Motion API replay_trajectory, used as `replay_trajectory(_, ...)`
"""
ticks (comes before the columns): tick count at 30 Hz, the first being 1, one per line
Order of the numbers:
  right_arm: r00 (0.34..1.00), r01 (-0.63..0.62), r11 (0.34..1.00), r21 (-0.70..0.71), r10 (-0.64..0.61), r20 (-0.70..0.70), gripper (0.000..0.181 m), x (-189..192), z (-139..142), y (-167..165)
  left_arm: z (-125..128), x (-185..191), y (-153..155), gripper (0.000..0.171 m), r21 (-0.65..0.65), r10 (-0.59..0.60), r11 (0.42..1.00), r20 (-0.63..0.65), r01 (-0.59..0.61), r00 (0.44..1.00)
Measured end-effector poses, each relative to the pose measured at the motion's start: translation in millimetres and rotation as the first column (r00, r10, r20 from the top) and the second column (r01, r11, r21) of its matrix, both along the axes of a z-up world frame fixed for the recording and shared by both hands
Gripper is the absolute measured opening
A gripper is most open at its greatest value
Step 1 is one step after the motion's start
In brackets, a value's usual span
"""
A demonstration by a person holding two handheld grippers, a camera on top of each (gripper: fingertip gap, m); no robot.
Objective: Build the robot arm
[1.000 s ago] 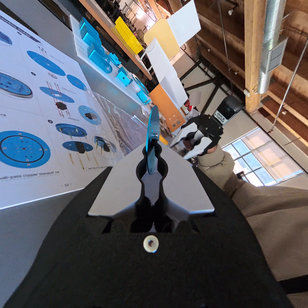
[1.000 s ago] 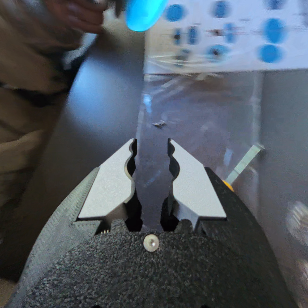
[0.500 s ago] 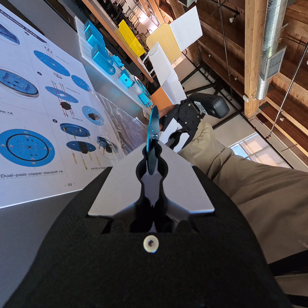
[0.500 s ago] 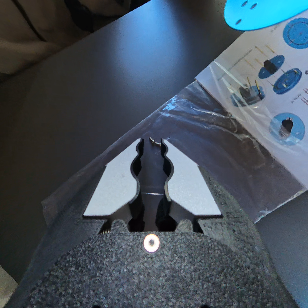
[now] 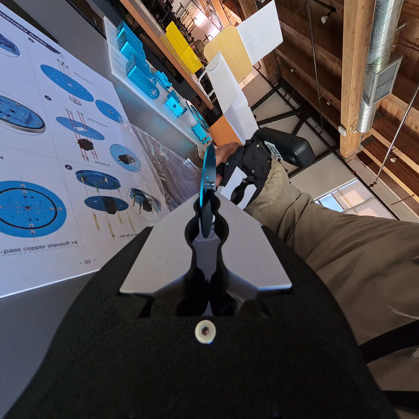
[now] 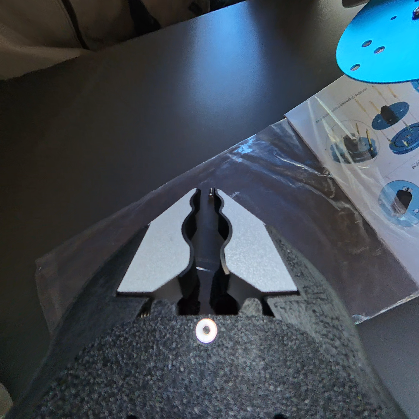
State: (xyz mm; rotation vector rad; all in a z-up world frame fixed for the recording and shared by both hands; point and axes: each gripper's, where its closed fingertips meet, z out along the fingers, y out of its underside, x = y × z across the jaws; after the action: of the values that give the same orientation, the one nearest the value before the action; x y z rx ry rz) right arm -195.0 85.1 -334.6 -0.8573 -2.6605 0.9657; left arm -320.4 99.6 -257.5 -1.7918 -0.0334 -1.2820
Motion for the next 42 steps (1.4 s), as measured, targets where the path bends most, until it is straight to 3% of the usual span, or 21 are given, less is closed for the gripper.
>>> replay_trajectory(15,0.991,0.105,0.994,0.02,-0.103,-0.084,0.007,0.0,-0.3,5.0,-1.2,0.2,-0.4,0.005,-0.006,0.012,1.0,-0.008,-0.012,1.0)
replay_trajectory(24,0.987,0.129,0.989,0.07,-0.122,-0.101,0.003,-0.9,-0.1,5.4,-13.5,1.7,0.5,0.005,-0.098,0.05,0.994,-0.022,-0.052,0.999)
replay_trajectory(29,0.96,0.257,0.956,0.141,-0.234,-0.156,0.003,-11.5,19.8,8.2,-17.1,8.6,-2.5,0.005,-0.11,0.097,0.989,-0.038,-0.1,0.995)
replay_trajectory(32,0.884,0.464,0.877,0.12,-0.451,-0.12,0.003,-25.0,36.6,17.1,-17.2,18.4,-4.3,0.005,-0.071,0.098,0.992,-0.108,-0.106,0.989)
replay_trajectory(35,0.776,0.628,0.771,-0.105,-0.63,0.014,0.003,-43.7,57.4,10.9,-14.9,27.2,-5.0,0.004,-0.037,0.092,0.994,-0.136,-0.098,0.986)
replay_trajectory(38,0.68,0.725,0.578,-0.375,-0.688,0.254,0.003,-60.3,79.0,2.1,-13.6,31.8,-4.2,0.005,-0.016,0.101,0.994,-0.152,-0.104,0.983)
replay_trajectory(42,0.536,0.833,0.296,-0.467,-0.641,0.549,0.002,-69.5,76.4,9.6,-13.1,33.5,1.3,0.004,-0.032,0.134,0.99,-0.121,-0.139,0.984)
